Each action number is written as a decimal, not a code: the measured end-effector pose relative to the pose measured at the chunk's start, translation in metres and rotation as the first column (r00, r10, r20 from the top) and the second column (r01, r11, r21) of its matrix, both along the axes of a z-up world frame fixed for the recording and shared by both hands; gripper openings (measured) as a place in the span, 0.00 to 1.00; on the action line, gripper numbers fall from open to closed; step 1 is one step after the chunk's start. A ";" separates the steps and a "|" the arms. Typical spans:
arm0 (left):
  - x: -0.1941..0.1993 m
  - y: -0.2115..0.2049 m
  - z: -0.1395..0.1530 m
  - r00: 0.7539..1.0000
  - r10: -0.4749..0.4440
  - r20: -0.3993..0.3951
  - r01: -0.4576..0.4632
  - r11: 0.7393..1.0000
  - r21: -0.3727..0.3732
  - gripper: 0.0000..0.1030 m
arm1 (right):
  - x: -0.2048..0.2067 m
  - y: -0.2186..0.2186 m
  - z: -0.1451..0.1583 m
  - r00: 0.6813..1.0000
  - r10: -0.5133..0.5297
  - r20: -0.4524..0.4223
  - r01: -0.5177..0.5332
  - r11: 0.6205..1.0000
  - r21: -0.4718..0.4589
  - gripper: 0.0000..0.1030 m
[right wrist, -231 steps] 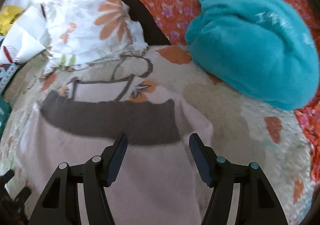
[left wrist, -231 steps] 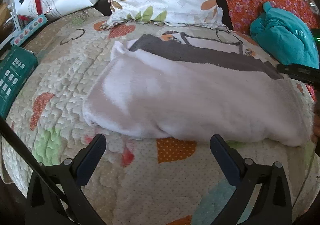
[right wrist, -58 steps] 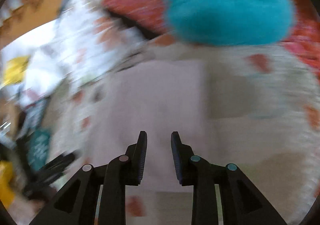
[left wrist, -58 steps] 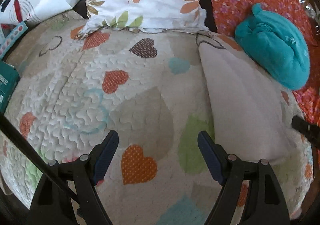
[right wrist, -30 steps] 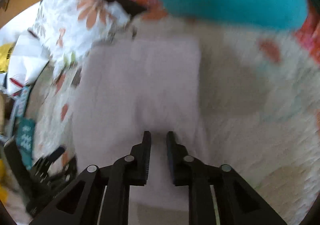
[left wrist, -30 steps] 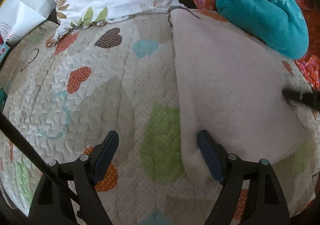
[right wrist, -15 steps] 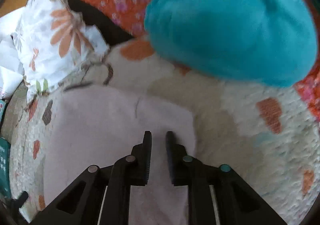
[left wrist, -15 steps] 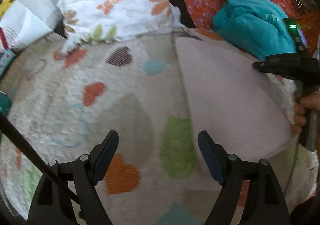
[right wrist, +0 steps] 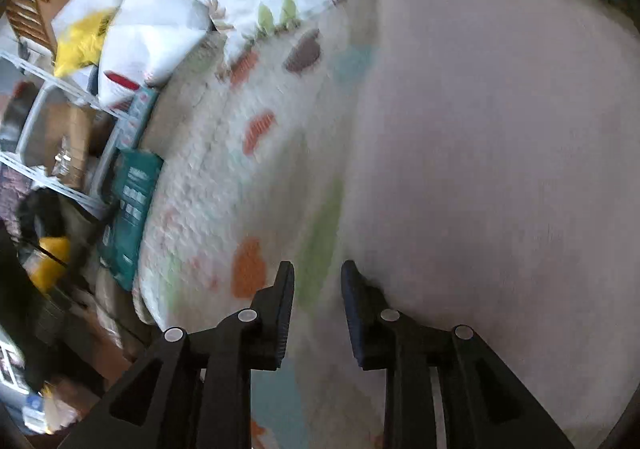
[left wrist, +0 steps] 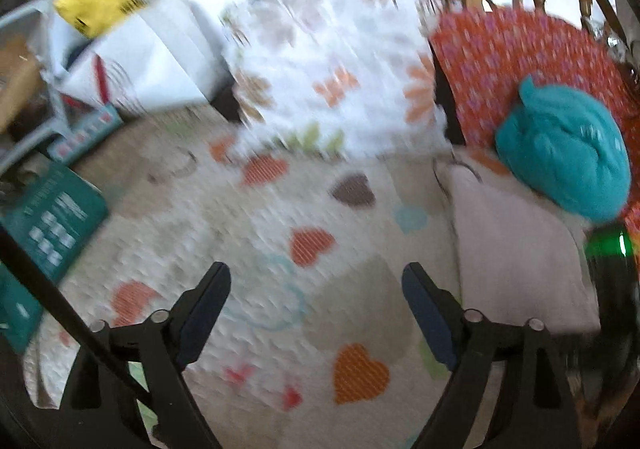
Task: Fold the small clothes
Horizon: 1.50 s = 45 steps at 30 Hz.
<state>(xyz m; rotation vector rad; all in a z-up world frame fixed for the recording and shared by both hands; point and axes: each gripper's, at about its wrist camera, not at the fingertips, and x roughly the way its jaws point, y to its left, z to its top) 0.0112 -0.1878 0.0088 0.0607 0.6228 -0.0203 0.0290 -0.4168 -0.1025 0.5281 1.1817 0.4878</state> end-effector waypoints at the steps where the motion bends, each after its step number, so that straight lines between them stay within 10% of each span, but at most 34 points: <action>1: -0.005 0.003 0.007 0.999 0.019 0.044 -0.020 1.000 0.006 0.92 | -0.012 0.001 0.004 1.000 -0.009 0.007 0.009 1.000 -0.015 0.26; 12: -0.081 0.014 0.070 0.938 0.012 0.346 0.002 0.999 -0.040 1.00 | -0.097 -0.041 0.096 0.952 -0.145 0.270 0.220 0.936 -0.276 0.52; 19: -0.094 -0.003 0.052 0.965 -0.071 0.251 0.101 0.989 -0.109 1.00 | -0.123 -0.074 0.111 0.876 -0.284 0.390 0.427 0.833 -0.352 0.60; 28: -0.099 -0.015 0.043 0.953 -0.134 0.273 0.163 0.983 -0.087 1.00 | -0.115 -0.081 0.104 0.863 -0.341 0.373 0.464 0.827 -0.317 0.60; 36: -0.085 -0.024 0.029 0.964 -0.199 0.174 0.218 0.971 -0.095 1.00 | -0.107 -0.063 0.101 0.875 -0.286 0.391 0.434 0.820 -0.373 0.62; 45: -0.054 -0.016 -0.003 0.996 -0.076 -0.038 0.074 0.995 -0.067 1.00 | -0.111 -0.048 0.099 0.887 -0.228 0.402 0.403 0.806 -0.432 0.65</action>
